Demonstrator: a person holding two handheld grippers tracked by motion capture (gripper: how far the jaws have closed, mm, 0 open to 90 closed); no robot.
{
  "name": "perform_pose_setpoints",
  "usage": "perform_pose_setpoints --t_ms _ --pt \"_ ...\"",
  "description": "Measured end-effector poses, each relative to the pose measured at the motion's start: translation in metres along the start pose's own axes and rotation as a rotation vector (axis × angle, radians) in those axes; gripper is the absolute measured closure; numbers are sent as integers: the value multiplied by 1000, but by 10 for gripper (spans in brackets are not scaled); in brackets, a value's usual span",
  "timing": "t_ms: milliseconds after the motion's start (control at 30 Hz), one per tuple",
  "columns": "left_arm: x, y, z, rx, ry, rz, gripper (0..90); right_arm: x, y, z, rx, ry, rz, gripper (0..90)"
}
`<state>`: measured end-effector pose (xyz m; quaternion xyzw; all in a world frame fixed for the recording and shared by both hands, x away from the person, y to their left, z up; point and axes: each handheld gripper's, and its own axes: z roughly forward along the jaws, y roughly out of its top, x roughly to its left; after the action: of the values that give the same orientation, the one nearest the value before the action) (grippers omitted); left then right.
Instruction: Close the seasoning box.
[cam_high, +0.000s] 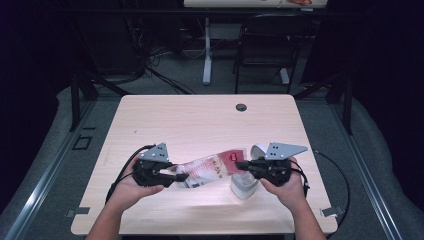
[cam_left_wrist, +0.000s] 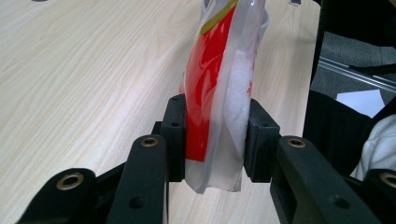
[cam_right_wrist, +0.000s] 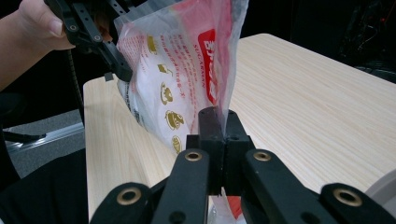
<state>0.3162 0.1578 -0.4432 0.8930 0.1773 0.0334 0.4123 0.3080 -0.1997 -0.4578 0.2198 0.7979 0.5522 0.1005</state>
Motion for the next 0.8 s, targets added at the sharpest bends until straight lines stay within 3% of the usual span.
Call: perform_pose_setpoints --t_ms 800 --pt "1 16 -4 36 2 8 680 -2 -4 -4 -16 -7 26 899"
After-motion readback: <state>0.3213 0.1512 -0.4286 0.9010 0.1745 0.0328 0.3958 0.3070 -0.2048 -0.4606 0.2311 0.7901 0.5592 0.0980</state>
